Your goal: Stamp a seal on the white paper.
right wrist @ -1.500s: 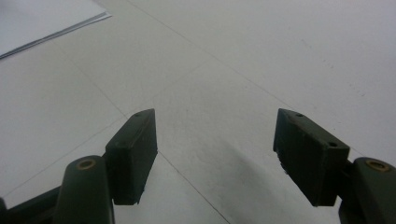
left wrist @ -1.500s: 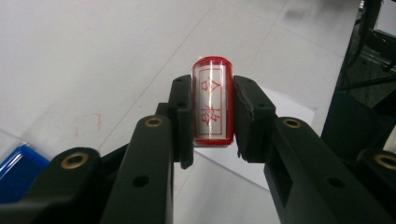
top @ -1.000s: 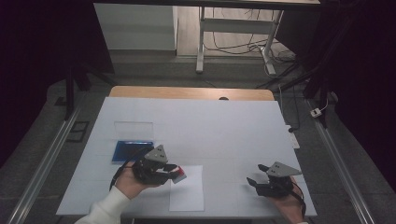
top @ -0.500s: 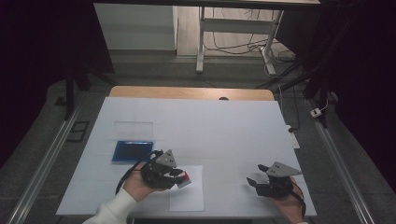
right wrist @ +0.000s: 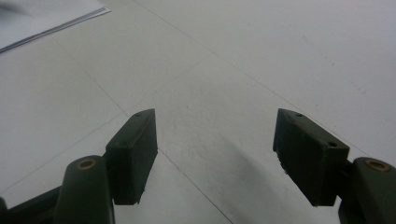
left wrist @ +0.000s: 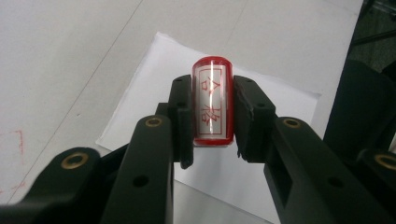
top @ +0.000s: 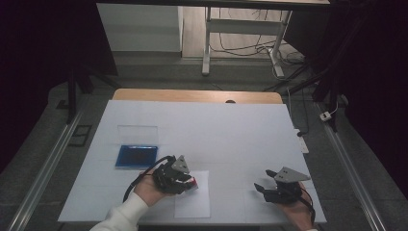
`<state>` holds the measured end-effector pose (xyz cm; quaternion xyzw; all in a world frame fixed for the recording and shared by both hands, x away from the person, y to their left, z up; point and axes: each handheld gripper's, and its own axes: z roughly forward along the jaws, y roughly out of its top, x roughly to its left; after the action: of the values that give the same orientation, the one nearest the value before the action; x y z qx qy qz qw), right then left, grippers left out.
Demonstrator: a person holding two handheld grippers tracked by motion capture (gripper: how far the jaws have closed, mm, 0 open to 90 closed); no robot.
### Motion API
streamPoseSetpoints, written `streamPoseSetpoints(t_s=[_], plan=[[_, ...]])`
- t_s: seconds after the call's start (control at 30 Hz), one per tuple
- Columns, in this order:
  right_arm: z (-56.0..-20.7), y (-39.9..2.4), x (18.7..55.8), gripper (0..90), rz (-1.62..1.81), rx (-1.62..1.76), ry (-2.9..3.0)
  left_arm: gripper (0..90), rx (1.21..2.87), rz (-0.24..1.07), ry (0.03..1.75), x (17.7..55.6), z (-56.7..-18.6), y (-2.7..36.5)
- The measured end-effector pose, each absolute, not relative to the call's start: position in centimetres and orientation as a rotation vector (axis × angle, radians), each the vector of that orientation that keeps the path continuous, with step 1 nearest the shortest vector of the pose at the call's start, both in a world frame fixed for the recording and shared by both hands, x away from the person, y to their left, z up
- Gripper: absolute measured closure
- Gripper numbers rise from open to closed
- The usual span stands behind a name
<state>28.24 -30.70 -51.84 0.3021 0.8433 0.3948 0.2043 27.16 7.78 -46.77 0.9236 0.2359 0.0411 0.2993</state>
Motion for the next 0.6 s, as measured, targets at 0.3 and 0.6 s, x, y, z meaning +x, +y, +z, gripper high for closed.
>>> streamPoseSetpoints(t_s=[0.3, 0.6], plan=[[-51.8, -30.7, 28.2, 30.2, 1.098, 0.846, 2.355, 70.4, 2.475, 0.113, 0.636, 27.4, -47.3, 7.0], [-51.8, -30.7, 28.2, 30.2, 1.1, 0.844, 2.353, 70.4, 2.493, 0.118, 0.646, 27.5, -47.6, 6.7]])
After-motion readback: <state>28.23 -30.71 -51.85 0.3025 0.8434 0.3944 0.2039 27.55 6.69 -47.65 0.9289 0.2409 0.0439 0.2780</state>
